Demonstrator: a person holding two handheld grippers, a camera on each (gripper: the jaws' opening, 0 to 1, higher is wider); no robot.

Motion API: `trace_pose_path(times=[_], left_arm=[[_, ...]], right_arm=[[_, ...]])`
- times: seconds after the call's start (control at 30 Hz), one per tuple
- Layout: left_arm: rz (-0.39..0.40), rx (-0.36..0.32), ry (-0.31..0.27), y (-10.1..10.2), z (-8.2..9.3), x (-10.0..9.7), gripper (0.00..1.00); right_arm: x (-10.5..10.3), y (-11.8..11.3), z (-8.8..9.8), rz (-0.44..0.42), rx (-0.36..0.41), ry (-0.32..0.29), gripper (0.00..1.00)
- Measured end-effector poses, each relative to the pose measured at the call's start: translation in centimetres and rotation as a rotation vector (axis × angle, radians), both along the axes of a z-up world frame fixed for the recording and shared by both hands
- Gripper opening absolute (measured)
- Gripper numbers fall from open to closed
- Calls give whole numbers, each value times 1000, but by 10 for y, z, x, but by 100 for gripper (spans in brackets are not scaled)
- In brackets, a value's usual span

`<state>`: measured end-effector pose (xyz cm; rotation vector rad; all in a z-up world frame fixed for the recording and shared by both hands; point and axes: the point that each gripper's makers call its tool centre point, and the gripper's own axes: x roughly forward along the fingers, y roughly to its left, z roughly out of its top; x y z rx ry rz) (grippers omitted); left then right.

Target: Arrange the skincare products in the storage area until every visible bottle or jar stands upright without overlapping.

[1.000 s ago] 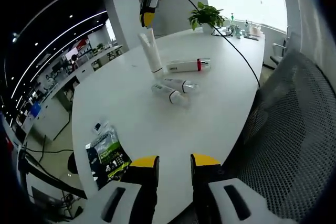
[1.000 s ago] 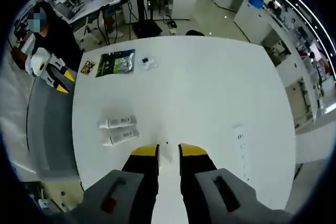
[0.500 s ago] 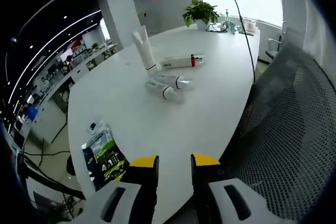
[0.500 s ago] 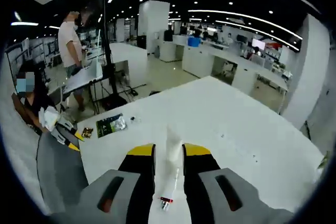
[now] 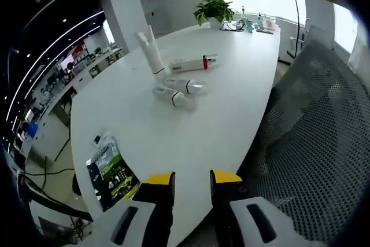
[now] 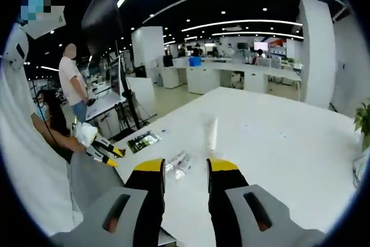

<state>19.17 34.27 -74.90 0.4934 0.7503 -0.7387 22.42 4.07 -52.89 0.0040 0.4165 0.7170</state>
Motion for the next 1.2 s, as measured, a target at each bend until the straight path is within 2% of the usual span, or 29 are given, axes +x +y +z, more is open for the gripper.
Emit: trace_pose_path(times=[0.07, 0.13, 0.2, 0.33, 0.47, 0.57, 0.63, 0.67, 0.7, 0.73, 0.8, 0.83, 0.9, 0.93, 1.0, 1.03, 1.2], left_arm=[[1, 3, 5, 0, 0, -1, 24], [1, 6, 8, 1, 0, -2, 24], [-1, 7, 12, 1, -1, -3, 24], [-4, 10, 14, 2, -1, -3, 24], [-4, 11, 13, 2, -1, -3, 24], [-3, 10, 12, 2, -1, -3, 24], [-3, 9, 12, 2, -1, -3, 24], [-2, 8, 12, 2, -1, -3, 24], [-1, 8, 12, 3, -1, -2, 24], [2, 7, 11, 3, -1, -2, 24], [6, 6, 13, 3, -1, -2, 24], [6, 5, 16, 3, -1, -2, 24], [3, 7, 13, 3, -2, -2, 24], [3, 7, 13, 3, -2, -2, 24], [6, 10, 16, 4, -2, -2, 24], [9, 11, 16, 4, -2, -2, 24], [17, 13, 13, 5, -2, -1, 24]], right_arm=[[-11, -5, -8, -17, -1, 10, 27], [-21, -9, -18, -39, 21, 53, 28], [-30, -9, -21, -47, 37, 69, 29], [-48, 3, -9, -44, 199, 106, 29], [-61, 15, 16, -25, 344, 96, 30], [-78, 28, 44, 52, 437, 87, 29], [-88, 36, 62, 110, 446, 79, 29], [-89, 37, 65, 120, 438, 75, 29], [-92, 41, 81, 147, 425, 50, 29], [-92, 42, 85, 153, 424, 46, 29], [-89, 41, 112, 178, 442, -7, 29], [-85, 42, 131, 187, 475, -41, 29], [-80, 44, 158, 198, 517, -101, 29], [-77, 46, 178, 217, 542, -159, 29], [-77, 50, 213, 256, 614, -234, 30], [-77, 52, 223, 267, 621, -261, 30], [-69, 61, 267, 302, 541, -391, 36]])
